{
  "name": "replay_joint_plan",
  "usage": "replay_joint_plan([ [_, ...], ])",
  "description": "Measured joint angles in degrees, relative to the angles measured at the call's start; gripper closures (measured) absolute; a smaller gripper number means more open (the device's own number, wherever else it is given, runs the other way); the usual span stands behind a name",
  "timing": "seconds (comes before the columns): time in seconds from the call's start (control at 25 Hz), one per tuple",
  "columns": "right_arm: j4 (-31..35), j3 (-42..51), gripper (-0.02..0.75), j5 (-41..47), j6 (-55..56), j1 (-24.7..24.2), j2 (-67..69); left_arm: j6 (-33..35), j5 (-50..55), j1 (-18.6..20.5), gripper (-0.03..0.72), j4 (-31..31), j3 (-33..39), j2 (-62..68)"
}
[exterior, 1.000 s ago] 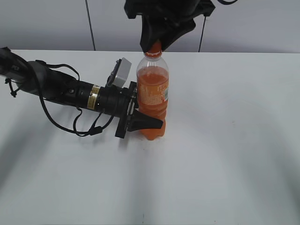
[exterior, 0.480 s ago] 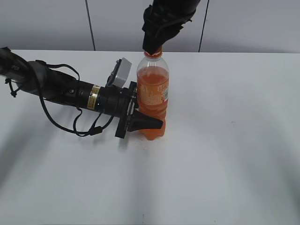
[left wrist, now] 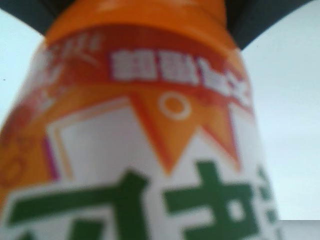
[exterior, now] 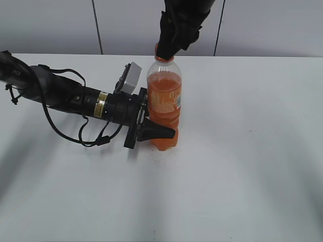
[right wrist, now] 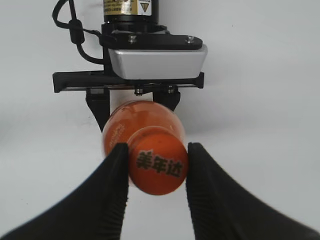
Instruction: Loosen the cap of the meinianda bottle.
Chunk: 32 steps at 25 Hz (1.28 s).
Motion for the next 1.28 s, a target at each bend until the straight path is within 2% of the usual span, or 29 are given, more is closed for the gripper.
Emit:
replay_joint_plan([
  [0.28,1.03,-0.04,0.469,0.0,-9.46,0.0,0.0,0.16,-0.16,0.0,0.294,0.23,0.0,0.0],
  [0.96,1.37,0.07,0.469,0.4,-12.89,0.0,-0.43,0.45,-0.29,0.05,0.294,0.34,0.0,0.0],
  [1.28,1.54,0.07,0.469,0.53,-20.46,0.0,-0.5,0.45,-0.37,0.0,0.294,0.41,0.0,0.0],
])
